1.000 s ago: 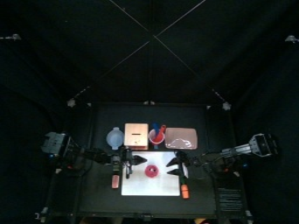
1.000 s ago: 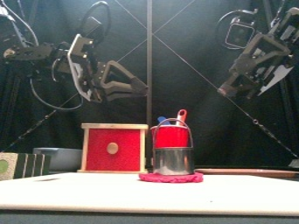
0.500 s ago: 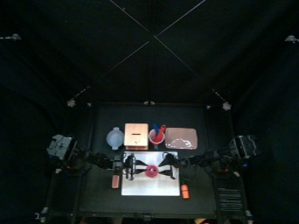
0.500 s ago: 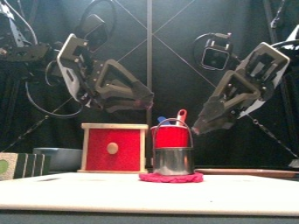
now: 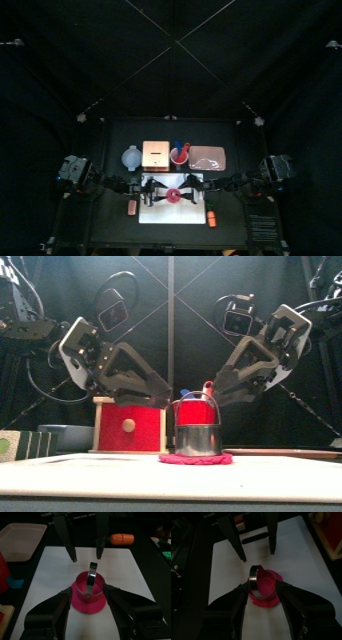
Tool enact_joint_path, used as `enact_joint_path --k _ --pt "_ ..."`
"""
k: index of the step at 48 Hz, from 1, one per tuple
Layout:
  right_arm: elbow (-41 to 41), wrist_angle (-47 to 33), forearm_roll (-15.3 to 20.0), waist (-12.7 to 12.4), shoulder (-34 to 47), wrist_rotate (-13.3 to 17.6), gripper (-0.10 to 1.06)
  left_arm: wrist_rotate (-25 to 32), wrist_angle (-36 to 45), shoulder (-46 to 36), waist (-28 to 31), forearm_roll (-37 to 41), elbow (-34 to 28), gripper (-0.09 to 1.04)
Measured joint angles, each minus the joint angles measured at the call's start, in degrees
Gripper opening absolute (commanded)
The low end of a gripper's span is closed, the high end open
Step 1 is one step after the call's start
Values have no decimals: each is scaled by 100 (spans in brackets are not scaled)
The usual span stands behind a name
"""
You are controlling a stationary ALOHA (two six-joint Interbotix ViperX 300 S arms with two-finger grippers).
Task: Get the cutter from the drawer then cut the dough then place the extra dough in the bowl
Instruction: Cut the dough
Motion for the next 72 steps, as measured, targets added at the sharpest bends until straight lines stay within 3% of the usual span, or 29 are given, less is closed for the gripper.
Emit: enact_joint_path --k 17,31,72 --pt "-316 18 35 44 545 9 82 9 466 316 9 237 -422 85" --pt "-316 26 53 105 563 18 82 9 545 325 35 255 -431 74" --pt "-343 422 79 202 510 9 81 18 650 325 167 308 -483 73"
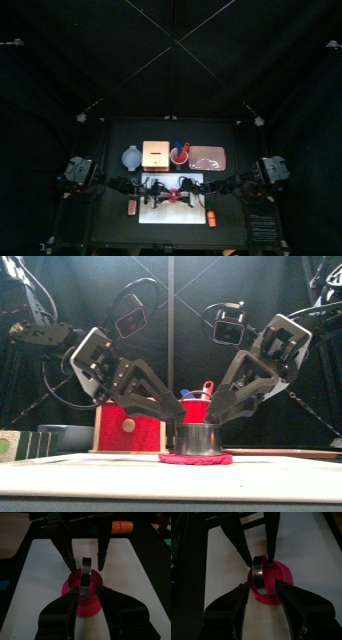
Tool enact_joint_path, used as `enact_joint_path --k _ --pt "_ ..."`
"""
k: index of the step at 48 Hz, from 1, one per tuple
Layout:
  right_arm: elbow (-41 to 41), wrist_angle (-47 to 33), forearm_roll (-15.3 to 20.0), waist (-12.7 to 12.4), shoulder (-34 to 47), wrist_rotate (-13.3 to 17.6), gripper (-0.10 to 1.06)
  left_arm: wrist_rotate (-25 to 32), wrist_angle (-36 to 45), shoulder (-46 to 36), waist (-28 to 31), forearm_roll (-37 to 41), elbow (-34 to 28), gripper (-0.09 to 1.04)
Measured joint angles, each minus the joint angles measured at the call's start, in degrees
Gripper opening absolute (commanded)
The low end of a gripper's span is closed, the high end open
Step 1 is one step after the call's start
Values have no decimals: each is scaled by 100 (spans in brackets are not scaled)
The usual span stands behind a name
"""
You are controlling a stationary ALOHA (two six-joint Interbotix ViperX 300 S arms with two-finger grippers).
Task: Get the cutter from the drawer then cut the dough then place the extra dough in the bowl
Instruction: Cut the dough
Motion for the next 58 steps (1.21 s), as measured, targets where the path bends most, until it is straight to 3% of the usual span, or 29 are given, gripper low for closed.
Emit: enact_joint_path --k 14,30,46,58 --pt "-62 220 -26 0 -9 -18 80 0 35 0 35 9 -9 72" --pt "-62 255 -62 -9 -9 -44 56 18 220 -9 70 158 -26 63" --pt "-70 316 -70 -26 -9 -44 55 -9 466 -9 70 352 -44 49" --pt "-149 650 -62 -26 -9 -53 55 0 888 -44 9 448 -123 48"
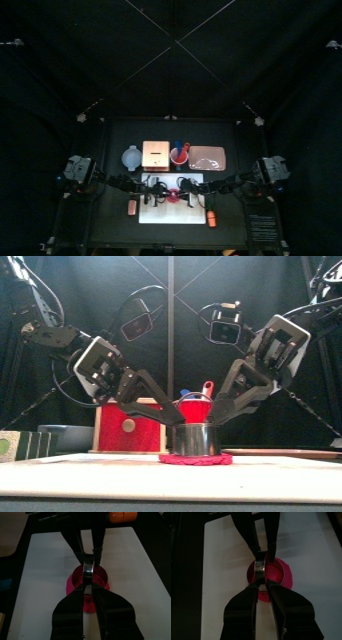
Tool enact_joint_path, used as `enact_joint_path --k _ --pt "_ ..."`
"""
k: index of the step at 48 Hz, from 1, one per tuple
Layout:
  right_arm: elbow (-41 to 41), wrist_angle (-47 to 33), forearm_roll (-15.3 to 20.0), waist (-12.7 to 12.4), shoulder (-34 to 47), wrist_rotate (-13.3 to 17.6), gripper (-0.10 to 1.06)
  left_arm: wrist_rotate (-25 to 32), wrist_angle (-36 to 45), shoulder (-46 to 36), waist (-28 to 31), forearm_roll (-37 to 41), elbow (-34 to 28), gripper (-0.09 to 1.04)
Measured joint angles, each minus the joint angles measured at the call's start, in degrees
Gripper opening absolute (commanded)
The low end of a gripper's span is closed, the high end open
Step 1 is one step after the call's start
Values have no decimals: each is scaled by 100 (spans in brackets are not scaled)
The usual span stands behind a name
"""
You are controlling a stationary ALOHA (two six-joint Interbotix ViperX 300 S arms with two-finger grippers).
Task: Get the cutter from the drawer then cut the dough then place the extra dough in the bowl
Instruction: Cut the dough
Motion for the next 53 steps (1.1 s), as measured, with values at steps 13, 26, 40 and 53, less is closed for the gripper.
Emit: enact_joint_path --k 13,26,40,53 --pt "-114 492 -9 18 26 0 54 18 360 0 -18 53 -53 47" --pt "-220 773 9 26 114 9 54 9 580 70 -18 79 -97 38" --pt "-202 817 202 26 167 9 54 9 580 114 -9 70 -105 37" --pt "-149 773 369 44 229 0 54 9 88 272 -44 -18 -35 36"
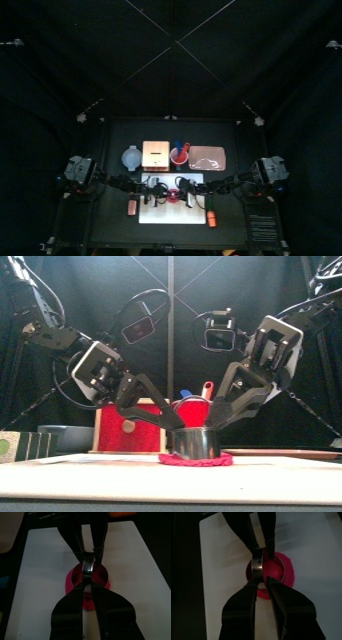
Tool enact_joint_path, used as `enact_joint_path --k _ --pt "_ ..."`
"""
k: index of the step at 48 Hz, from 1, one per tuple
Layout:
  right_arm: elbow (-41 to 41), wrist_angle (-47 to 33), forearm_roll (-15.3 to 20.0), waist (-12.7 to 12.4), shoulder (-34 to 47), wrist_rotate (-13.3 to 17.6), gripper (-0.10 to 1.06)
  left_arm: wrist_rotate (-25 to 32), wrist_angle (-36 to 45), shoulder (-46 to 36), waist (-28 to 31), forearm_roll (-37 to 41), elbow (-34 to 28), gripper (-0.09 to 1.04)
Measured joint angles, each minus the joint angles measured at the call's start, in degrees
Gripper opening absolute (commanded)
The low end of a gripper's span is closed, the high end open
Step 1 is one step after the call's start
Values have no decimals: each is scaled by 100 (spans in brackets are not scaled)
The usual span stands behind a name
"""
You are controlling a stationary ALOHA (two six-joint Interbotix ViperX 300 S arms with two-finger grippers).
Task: Get the cutter from the drawer then cut the dough then place the extra dough in the bowl
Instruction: Cut the dough
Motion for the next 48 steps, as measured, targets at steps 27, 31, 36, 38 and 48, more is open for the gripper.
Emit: enact_joint_path --k 27,31,36,38,48 --pt "18 -246 88 9 299 0 54 0 -563 281 -105 -334 26 36" --pt "18 -246 105 18 299 0 54 0 -563 281 -114 -360 26 36" --pt "18 -246 105 18 299 0 54 0 -563 281 -123 -369 26 36" --pt "18 -246 105 18 299 0 54 0 -563 281 -123 -369 26 36" --pt "18 -246 105 18 308 0 54 0 -563 290 -123 -378 26 36"
